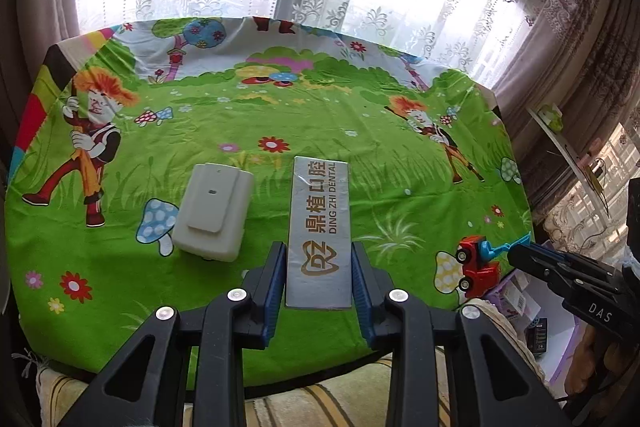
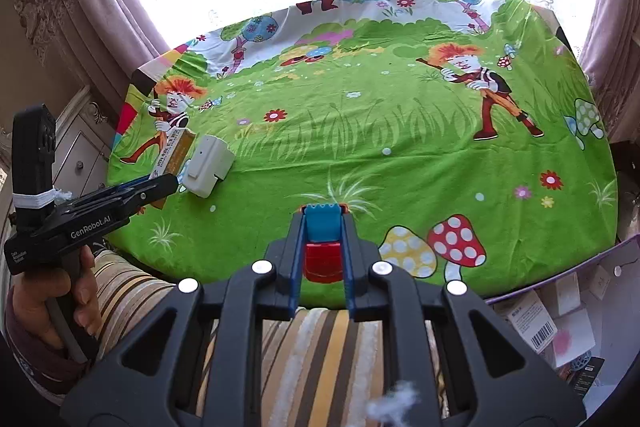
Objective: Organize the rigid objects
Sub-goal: 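Carry the dental box and red car toward the purple-rimmed box, then lower the red car and dental box into the purple-rimmed box and open both tools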
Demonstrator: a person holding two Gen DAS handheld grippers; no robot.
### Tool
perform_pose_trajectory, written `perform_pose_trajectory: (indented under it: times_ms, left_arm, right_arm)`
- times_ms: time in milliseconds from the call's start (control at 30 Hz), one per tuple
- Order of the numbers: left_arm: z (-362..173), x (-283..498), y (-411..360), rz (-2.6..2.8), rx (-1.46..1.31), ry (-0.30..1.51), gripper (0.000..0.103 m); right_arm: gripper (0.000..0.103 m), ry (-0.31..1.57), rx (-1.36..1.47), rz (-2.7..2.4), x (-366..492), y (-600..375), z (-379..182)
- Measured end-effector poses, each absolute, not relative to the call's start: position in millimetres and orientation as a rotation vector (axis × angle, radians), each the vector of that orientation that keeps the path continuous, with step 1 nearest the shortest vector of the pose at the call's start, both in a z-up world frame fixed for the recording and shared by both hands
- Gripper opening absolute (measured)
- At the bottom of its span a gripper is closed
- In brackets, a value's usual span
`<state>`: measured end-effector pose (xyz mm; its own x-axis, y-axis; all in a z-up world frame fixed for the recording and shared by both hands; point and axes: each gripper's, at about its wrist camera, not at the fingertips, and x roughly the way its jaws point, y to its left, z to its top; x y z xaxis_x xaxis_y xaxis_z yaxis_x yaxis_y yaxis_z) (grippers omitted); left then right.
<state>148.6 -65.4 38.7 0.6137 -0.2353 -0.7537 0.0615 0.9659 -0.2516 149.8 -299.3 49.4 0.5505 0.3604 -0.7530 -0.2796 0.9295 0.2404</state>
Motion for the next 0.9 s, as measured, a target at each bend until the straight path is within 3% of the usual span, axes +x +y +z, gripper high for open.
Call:
perform_pose_trajectory:
  times_ms: [500,900]
  left_arm:
    - [46,136,-152,-0.332,-0.116,0.915,0.033]
    - [47,126,-191,-0.404,-0.064,0.925,0.033]
  right_arm:
    - [0.020,0.896,0.171,0.174,103,-427,59]
    - [0.020,0.996,0.207,0.086,69,-483,21]
